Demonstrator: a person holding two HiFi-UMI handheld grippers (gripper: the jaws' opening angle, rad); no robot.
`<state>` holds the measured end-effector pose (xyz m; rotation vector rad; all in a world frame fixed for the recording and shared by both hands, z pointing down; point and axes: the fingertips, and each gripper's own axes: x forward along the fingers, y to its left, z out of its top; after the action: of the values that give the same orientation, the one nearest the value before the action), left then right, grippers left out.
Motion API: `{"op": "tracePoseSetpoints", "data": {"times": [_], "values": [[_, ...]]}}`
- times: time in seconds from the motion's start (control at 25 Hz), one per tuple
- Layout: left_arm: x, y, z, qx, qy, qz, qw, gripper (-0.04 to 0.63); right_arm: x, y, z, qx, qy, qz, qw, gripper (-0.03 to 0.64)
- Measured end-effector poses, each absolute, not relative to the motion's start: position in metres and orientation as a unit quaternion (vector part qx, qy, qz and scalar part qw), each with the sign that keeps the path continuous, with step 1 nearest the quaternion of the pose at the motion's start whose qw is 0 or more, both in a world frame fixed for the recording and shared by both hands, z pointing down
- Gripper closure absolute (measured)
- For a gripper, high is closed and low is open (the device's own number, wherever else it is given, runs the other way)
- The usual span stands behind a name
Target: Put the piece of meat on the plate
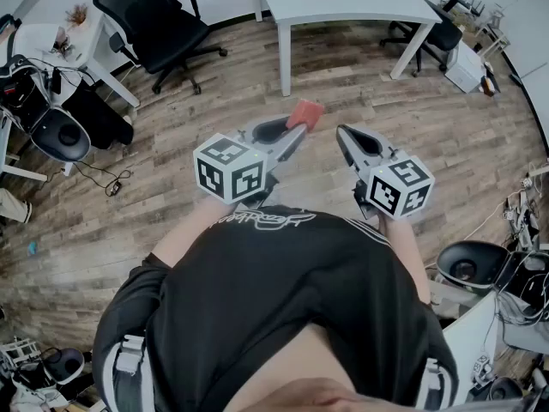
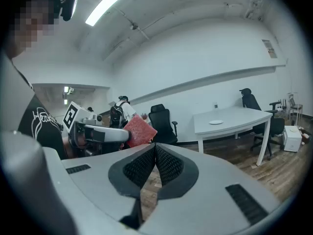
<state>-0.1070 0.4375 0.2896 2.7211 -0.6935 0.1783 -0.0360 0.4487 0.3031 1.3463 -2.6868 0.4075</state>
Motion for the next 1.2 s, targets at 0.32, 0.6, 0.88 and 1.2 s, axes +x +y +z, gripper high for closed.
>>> {"op": "tracePoseSetpoints", "data": {"times": [0.32,0.6,0.88,1.2], "values": [[-0.093,0.459,0.288,0.956,-0.233,0.073,0.162,0.511,-0.026,0.467,0.303,0.444,-0.884,0.141,0.041,0.606],[-0.087,0.466,0.295,0.955,-0.23,0.08,0.169,0.511,-0.018,0.475,0.311,0.451,-0.879,0.153,0.033,0.606],[-0.079,0.463,0.303,0.956,-0.211,0.087,0.185,0.511,-0.007,0.476,0.313,0.473,-0.867,0.157,0.015,0.606],[-0.067,0.448,0.32,0.957,-0.196,0.085,0.197,0.511,0.006,0.462,0.331,0.485,-0.857,0.171,0.019,0.606]]}}
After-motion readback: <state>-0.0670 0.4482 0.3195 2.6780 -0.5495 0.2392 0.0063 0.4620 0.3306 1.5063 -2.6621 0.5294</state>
